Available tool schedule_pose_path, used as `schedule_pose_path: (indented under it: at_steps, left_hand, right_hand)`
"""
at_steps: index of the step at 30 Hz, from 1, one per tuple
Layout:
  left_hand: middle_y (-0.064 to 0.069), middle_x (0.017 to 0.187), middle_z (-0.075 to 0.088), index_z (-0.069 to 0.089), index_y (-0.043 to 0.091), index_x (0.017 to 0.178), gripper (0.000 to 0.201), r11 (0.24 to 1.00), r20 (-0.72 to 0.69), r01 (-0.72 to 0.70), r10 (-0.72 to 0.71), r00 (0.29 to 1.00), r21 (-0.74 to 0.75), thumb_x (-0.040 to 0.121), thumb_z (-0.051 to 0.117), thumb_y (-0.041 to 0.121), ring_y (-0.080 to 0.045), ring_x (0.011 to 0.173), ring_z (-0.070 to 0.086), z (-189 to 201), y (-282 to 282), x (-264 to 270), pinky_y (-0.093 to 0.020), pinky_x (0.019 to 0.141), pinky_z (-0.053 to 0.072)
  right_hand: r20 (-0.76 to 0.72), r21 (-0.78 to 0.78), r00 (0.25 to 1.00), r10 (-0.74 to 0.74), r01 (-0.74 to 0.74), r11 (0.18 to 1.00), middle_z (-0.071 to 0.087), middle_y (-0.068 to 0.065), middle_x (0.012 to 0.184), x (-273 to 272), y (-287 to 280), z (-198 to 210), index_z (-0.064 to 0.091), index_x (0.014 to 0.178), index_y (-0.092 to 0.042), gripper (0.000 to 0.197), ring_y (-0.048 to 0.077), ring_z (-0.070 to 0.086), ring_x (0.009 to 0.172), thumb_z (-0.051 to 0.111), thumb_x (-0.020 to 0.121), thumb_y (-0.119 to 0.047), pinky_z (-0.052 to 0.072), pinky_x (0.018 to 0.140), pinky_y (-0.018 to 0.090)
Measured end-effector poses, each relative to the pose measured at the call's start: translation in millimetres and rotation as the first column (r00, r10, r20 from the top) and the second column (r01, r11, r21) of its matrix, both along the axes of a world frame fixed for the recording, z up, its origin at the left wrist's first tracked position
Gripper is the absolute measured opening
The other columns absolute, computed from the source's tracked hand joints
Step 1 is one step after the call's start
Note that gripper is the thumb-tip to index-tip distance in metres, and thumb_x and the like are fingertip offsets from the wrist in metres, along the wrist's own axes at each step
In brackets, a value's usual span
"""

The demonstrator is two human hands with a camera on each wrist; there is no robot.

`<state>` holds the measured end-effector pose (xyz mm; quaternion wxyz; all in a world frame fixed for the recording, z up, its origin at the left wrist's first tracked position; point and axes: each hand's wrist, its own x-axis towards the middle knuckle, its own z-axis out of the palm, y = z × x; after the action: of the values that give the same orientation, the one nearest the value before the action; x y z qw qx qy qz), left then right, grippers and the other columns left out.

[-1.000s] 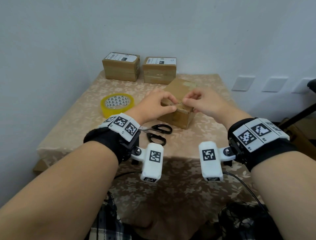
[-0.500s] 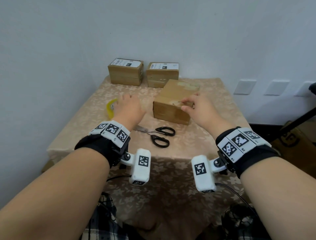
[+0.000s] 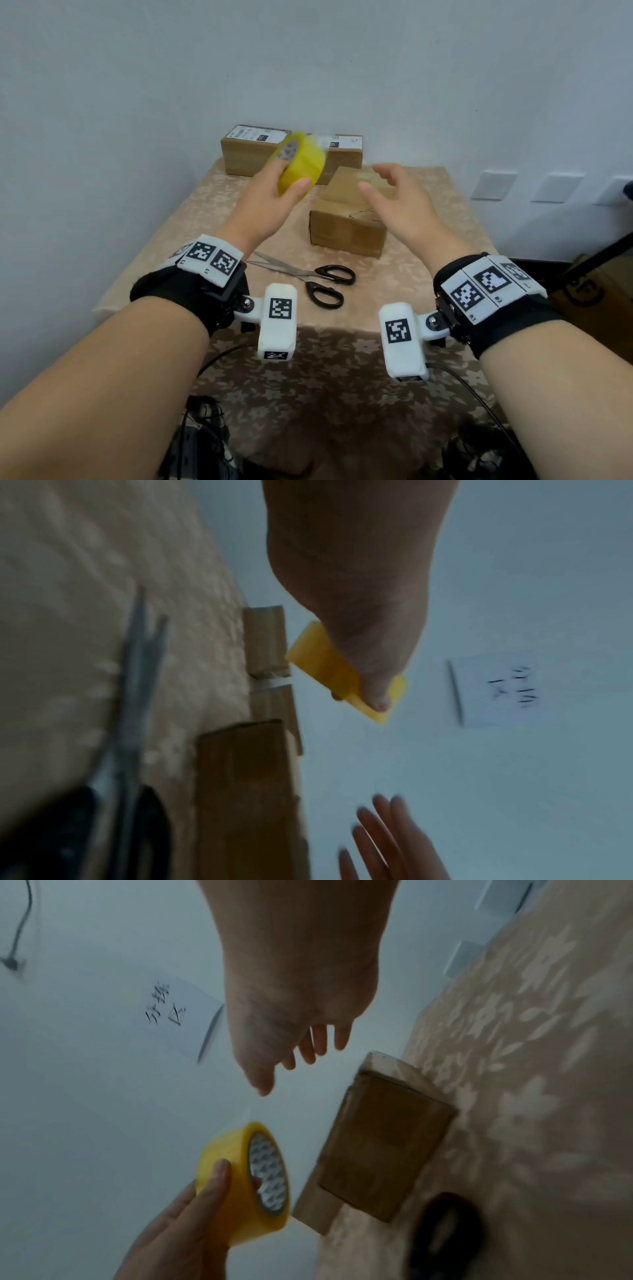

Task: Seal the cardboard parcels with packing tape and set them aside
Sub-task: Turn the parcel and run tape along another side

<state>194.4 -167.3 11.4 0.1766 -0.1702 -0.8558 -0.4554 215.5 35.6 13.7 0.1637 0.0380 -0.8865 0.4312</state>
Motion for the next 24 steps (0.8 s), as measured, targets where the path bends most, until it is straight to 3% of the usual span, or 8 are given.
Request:
schedule_pose_path:
  at_steps: [1,3,6,9,13,17,21,24]
  left_hand:
    - [0.009,0.093,0.062,0.056,0.011,0.116,0.024,0.996,-0.013,0.057,-0.057,0.998,0.061,0.095,0.056,0.023,0.006,0.081,0.058,7.1,6.5,5.5,-0.016,0.071,0.044]
    - [0.012,0.080,0.057,0.056,0.016,0.103,0.017,0.985,-0.002,0.117,-0.118,0.993,0.130,0.092,0.059,0.029,0.006,0.067,0.053,16.0,17.8,13.7,-0.016,0.062,0.041]
    - [0.000,0.086,0.063,0.057,0.018,0.100,0.023,0.968,0.065,0.177,-0.191,0.979,0.179,0.089,0.057,0.038,-0.013,0.076,0.058,19.3,28.6,22.7,-0.027,0.068,0.046]
    - [0.002,0.086,0.060,0.056,0.015,0.101,0.018,0.959,0.086,0.213,-0.233,0.969,0.188,0.095,0.055,0.032,-0.008,0.075,0.055,21.0,35.3,30.3,-0.022,0.066,0.044]
    - [0.003,0.087,0.060,0.056,0.012,0.104,0.024,0.947,0.099,0.232,-0.258,0.961,0.223,0.094,0.056,0.034,-0.007,0.075,0.056,23.1,41.5,35.3,-0.022,0.066,0.045]
    - [0.009,0.074,0.056,0.054,0.019,0.089,0.012,0.947,0.135,0.256,-0.284,0.949,0.194,0.093,0.059,0.030,-0.001,0.064,0.052,22.4,45.2,38.6,-0.016,0.060,0.043]
    - [0.010,0.073,0.058,0.055,0.023,0.085,0.009,0.947,0.185,0.273,-0.303,0.935,0.171,0.093,0.059,0.027,-0.001,0.065,0.054,23.5,46.9,41.4,-0.017,0.060,0.043]
    - [0.013,0.071,0.057,0.056,0.027,0.082,0.011,0.948,0.212,0.274,-0.304,0.929,0.161,0.092,0.059,0.026,0.007,0.059,0.053,22.5,48.5,42.2,-0.008,0.055,0.038]
  right_hand:
    - [0.005,-0.115,1.000,0.028,-0.027,0.993,0.049,-0.002,0.136,1.7,-1.7,5.3,0.046,0.137,-0.016,0.051,0.010,0.043,0.126,0.058,0.093,-0.039,0.034,0.105,0.026]
    - [0.038,-0.297,0.996,0.082,-0.067,0.953,0.056,-0.005,0.127,4.4,-3.6,13.4,0.053,0.131,-0.017,0.050,0.008,0.050,0.119,0.060,0.090,-0.045,0.040,0.104,0.028]
    - [0.086,-0.389,0.984,0.157,-0.112,0.915,0.064,-0.010,0.099,10.3,-7.2,19.0,0.065,0.100,-0.024,0.026,0.009,0.059,0.100,0.060,0.089,-0.047,0.049,0.096,0.035]
    - [0.069,-0.490,0.988,0.135,-0.084,0.868,0.059,-0.008,0.088,16.0,-8.0,23.6,0.061,0.090,-0.021,0.019,0.009,0.057,0.085,0.062,0.090,-0.040,0.053,0.085,0.033]
    - [0.088,-0.580,0.986,0.139,-0.063,0.812,0.058,-0.003,0.090,20.2,-3.1,29.7,0.062,0.093,-0.018,0.020,0.013,0.058,0.082,0.062,0.090,-0.038,0.056,0.078,0.030]
    - [0.085,-0.635,0.993,0.087,-0.013,0.773,0.057,-0.002,0.089,21.0,5.2,30.9,0.064,0.101,-0.012,0.025,0.012,0.056,0.078,0.063,0.091,-0.035,0.055,0.074,0.028]
    - [0.098,-0.621,0.992,0.078,0.000,0.783,0.057,-0.003,0.081,19.0,11.5,27.8,0.063,0.085,-0.013,0.010,0.009,0.052,0.073,0.067,0.089,-0.022,0.052,0.069,0.023]
    - [0.083,-0.567,0.995,0.048,0.008,0.824,0.058,-0.002,0.076,15.7,13.2,24.6,0.061,0.075,-0.015,0.014,0.010,0.055,0.076,0.068,0.088,-0.015,0.052,0.076,0.028]
